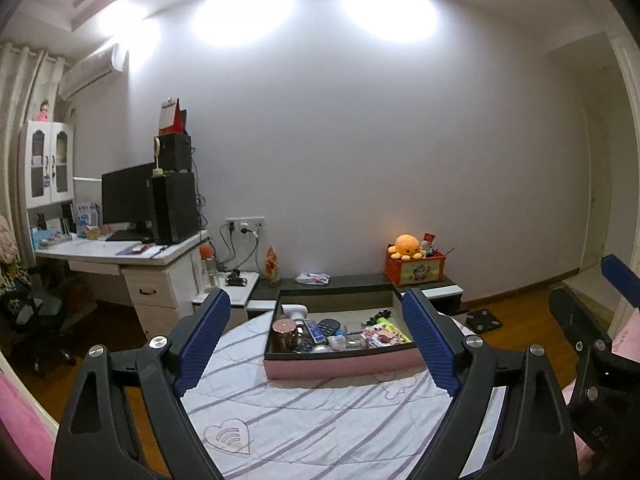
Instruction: Organize rigid objects
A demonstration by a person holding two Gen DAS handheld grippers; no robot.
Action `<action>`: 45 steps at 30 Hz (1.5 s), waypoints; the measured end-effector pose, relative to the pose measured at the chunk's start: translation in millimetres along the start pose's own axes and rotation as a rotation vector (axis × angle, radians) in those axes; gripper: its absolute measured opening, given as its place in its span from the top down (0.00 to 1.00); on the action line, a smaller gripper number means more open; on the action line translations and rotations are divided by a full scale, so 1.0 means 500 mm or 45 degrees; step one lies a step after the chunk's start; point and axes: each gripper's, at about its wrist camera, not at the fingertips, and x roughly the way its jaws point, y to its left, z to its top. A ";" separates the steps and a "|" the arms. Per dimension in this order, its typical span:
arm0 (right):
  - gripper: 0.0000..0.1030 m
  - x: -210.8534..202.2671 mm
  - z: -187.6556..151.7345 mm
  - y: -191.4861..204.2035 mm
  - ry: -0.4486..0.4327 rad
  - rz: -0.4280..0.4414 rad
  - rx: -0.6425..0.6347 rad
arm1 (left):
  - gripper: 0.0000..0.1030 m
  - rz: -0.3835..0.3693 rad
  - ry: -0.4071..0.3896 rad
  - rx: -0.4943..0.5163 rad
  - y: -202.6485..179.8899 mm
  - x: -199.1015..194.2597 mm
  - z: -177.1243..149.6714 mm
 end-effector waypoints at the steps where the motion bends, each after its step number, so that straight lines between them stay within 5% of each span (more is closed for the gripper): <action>1: 0.18 0.000 0.000 0.000 -0.004 -0.004 0.000 | 0.13 0.004 -0.010 0.006 -0.001 -0.001 0.000; 45: 0.18 0.038 -0.019 -0.018 0.151 0.030 0.047 | 0.04 0.039 -0.022 -0.034 0.004 0.000 -0.030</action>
